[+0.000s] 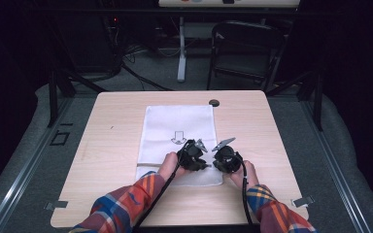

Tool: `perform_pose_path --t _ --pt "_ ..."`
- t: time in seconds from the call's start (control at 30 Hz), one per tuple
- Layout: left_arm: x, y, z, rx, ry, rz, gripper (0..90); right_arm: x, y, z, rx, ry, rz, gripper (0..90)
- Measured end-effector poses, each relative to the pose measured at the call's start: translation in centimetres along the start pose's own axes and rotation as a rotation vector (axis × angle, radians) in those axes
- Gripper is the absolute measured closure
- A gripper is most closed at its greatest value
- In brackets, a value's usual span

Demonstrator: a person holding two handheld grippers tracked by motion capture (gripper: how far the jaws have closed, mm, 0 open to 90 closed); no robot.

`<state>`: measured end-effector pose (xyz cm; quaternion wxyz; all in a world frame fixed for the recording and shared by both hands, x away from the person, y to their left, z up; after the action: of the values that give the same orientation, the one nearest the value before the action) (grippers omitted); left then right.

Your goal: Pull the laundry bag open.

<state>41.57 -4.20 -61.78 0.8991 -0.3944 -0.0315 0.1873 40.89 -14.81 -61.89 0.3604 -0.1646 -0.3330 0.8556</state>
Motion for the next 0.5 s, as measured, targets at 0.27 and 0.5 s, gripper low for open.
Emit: perform_pose_path --t 0.27,0.5 --pt "-0.07 -0.05 0.09 0.000 -0.007 -0.009 81.1 -0.01 -0.01 0.00 0.002 -0.001 0.006 90.0" --pt "0.50 0.33 0.70 0.007 -0.013 0.000 81.0 -0.07 0.01 -0.01 0.002 0.003 0.000 90.0"
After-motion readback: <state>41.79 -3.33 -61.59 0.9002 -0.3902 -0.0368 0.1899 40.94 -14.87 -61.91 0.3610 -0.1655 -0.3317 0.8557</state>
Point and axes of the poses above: each handheld gripper's, and its own axes: z roughly backward along the jaws, y roughly out of its underside, x roughly to its left, the point moved 7 cm from there along -z, roughly forward along the jaws, and after that the axes turned 12 degrees about -x, right-handed, at the moved point
